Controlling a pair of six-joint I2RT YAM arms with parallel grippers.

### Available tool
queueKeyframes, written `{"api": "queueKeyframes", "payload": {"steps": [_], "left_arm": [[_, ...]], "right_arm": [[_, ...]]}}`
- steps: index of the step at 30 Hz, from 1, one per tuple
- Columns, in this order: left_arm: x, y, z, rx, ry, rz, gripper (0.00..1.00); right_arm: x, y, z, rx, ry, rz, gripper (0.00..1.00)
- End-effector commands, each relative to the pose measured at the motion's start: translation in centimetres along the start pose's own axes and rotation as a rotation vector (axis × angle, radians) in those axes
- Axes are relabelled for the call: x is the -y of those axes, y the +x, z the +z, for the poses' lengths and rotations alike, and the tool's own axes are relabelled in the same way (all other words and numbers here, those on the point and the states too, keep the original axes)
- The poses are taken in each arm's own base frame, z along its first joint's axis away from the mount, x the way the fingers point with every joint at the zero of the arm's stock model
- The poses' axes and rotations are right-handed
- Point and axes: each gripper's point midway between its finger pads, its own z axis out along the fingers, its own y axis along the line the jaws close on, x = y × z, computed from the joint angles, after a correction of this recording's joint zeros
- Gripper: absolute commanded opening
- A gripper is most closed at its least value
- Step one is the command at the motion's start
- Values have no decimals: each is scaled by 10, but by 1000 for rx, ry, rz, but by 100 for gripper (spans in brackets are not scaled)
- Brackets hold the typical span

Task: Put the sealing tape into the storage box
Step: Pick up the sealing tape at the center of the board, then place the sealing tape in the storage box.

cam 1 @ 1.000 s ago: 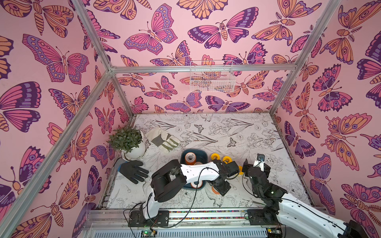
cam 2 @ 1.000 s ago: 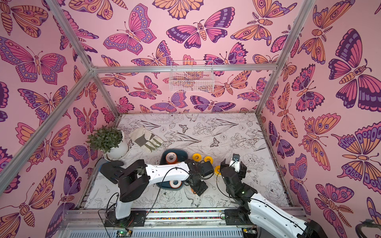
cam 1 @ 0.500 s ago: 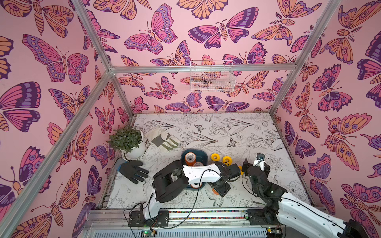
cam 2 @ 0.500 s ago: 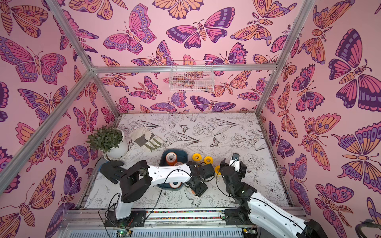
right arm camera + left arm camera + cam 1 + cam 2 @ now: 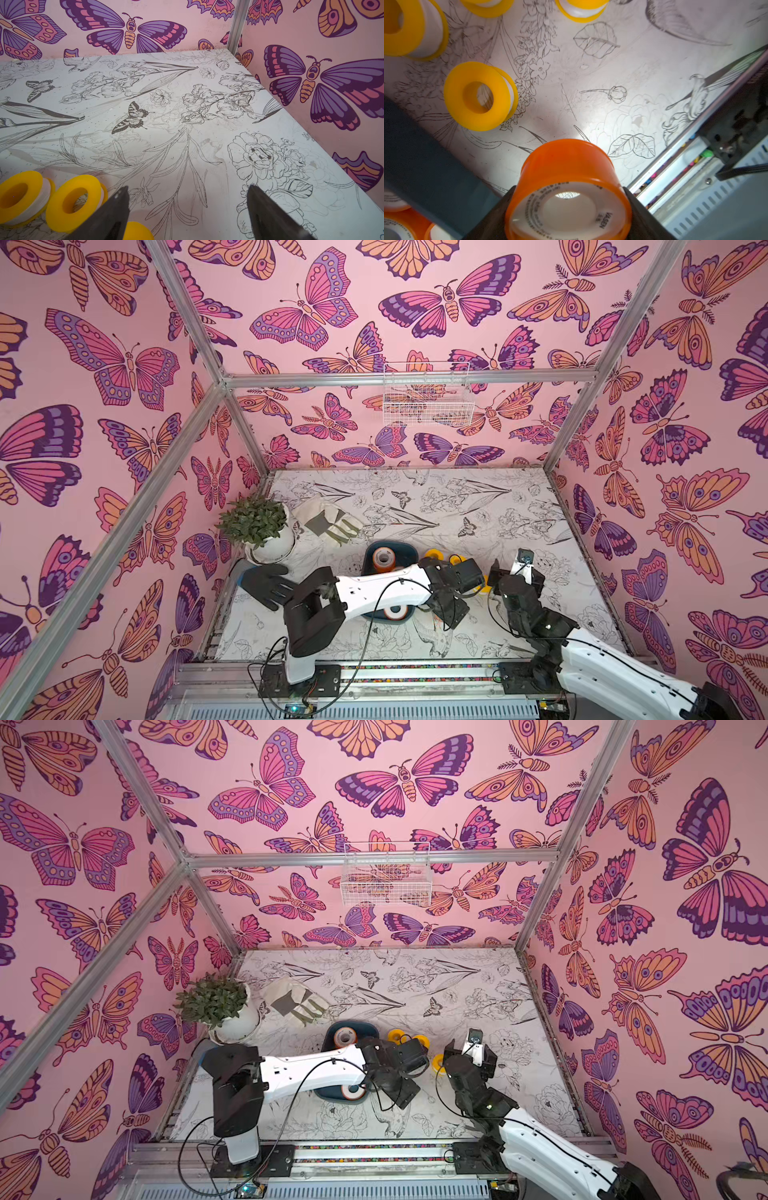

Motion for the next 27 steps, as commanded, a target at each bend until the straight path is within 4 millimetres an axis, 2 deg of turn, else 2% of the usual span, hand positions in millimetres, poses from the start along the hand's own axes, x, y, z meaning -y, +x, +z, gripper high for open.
{"api": "queueKeyframes", "payload": {"steps": [1, 5, 13, 19, 27], "left_arm": [[-6, 4, -17, 20, -30, -6, 53], [-25, -2, -37, 78, -111, -27, 53], [-95, -2, -66, 109, -209, -157, 53], [-138, 13, -60, 64, -235, -253, 53], [-154, 19, -31, -25, -211, -295, 53]], "right_arm": [[0, -11, -1, 14, 5, 27, 92], [0, -11, -1, 14, 4, 28, 91], [0, -11, -1, 13, 3, 28, 91], [0, -11, -1, 12, 3, 29, 91], [-1, -11, 0, 9, 2, 25, 91]]}}
